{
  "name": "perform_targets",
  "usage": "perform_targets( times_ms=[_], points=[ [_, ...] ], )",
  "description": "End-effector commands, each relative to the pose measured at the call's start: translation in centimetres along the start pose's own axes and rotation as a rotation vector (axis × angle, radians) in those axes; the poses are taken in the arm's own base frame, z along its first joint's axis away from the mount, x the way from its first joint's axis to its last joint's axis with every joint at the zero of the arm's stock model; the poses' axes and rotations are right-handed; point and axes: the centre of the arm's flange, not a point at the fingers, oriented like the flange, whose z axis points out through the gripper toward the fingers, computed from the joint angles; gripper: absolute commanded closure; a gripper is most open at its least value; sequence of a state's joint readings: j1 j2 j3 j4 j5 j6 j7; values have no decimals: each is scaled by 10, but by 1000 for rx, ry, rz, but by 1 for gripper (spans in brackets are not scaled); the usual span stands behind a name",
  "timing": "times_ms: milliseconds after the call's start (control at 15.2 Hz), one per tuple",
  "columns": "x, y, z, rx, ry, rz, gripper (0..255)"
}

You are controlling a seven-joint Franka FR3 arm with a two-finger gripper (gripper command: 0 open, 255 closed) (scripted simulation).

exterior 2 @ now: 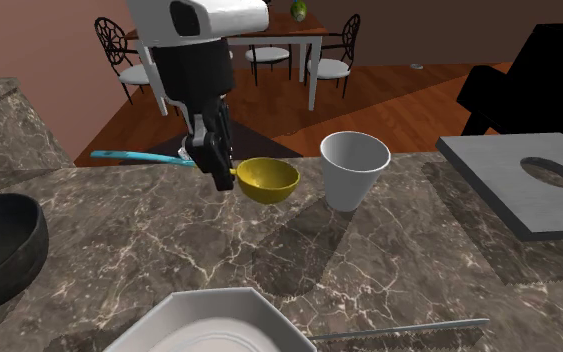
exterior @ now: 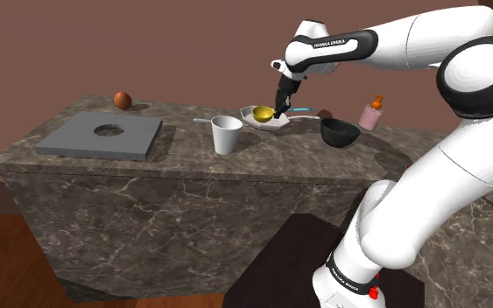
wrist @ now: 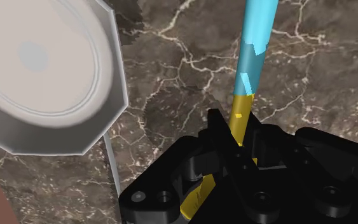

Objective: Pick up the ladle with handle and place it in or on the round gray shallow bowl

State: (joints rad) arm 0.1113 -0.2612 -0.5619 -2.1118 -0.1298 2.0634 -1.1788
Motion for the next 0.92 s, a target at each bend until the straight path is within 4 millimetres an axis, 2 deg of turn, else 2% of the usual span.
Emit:
perform_targets(
  times_ms=[0,396,858],
  points=[
    [2,2,-11,0,0,0,255],
    [4,7,-40,0,0,0,255],
    [-86,23,-47,0,0,0,255]
  ],
)
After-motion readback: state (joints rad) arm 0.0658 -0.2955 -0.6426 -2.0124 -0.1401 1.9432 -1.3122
